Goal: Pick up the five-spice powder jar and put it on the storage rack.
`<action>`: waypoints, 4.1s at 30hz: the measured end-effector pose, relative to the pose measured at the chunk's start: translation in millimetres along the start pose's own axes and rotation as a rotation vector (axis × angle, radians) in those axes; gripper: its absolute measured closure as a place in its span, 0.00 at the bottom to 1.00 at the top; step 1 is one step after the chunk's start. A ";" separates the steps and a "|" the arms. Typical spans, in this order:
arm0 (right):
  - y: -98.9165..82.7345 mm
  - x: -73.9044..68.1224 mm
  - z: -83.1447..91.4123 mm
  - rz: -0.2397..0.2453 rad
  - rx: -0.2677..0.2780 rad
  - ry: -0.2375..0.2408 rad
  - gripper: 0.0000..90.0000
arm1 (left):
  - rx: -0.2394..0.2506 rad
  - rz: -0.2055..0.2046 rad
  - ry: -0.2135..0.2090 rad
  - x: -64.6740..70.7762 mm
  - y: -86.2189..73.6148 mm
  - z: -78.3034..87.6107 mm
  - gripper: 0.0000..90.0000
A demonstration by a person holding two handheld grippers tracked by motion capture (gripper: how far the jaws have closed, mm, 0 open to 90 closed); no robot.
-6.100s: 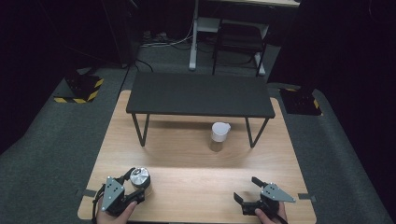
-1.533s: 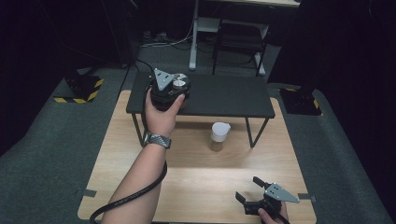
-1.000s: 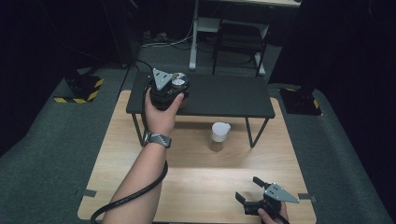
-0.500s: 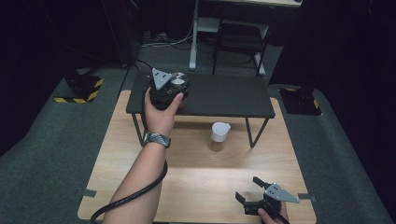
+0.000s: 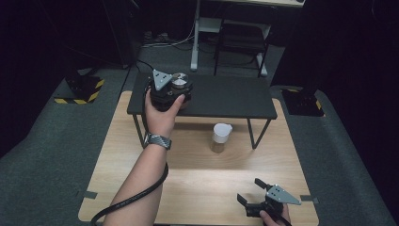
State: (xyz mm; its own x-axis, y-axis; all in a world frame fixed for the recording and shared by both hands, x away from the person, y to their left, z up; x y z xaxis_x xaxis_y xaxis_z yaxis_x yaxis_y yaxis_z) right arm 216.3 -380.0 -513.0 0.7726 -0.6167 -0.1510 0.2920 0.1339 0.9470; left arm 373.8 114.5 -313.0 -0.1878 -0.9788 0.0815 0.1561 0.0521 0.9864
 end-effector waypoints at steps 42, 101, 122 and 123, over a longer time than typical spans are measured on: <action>0.5 0.4 -0.1 -0.006 -0.003 -0.003 0.00 | 0.073 -0.051 -0.061 -15.7 -32.8 54.1 0.00; 2.2 -2.3 -2.4 0.016 -0.017 -0.003 0.00 | -0.044 0.042 -0.081 -51.8 -201.5 156.4 0.00; 3.6 -2.3 -4.9 0.023 -0.024 0.004 0.00 | -0.188 -0.033 -0.069 -54.1 -225.4 172.7 0.00; 3.6 -2.3 -4.9 0.022 -0.024 0.003 0.00 | -0.195 -0.050 -0.066 -53.7 -225.9 172.1 0.00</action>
State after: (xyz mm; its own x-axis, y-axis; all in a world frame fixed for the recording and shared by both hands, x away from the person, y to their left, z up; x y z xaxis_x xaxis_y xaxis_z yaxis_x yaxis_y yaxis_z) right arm 218.3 -374.3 -510.6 0.7805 -0.6113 -0.1307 0.2881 0.1662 0.9431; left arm 181.7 189.4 -515.6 -0.2617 -0.9639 0.0490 0.3290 -0.0414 0.9434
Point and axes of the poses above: each handheld gripper's, and its own axes: z roughly backward along the jaws, y roughly out of its top, x roughly to its right, the point moved 3 cm from there along -z, roughly forward along the jaws, and after that the axes turned 10 degrees about y, right-handed, at the moved point
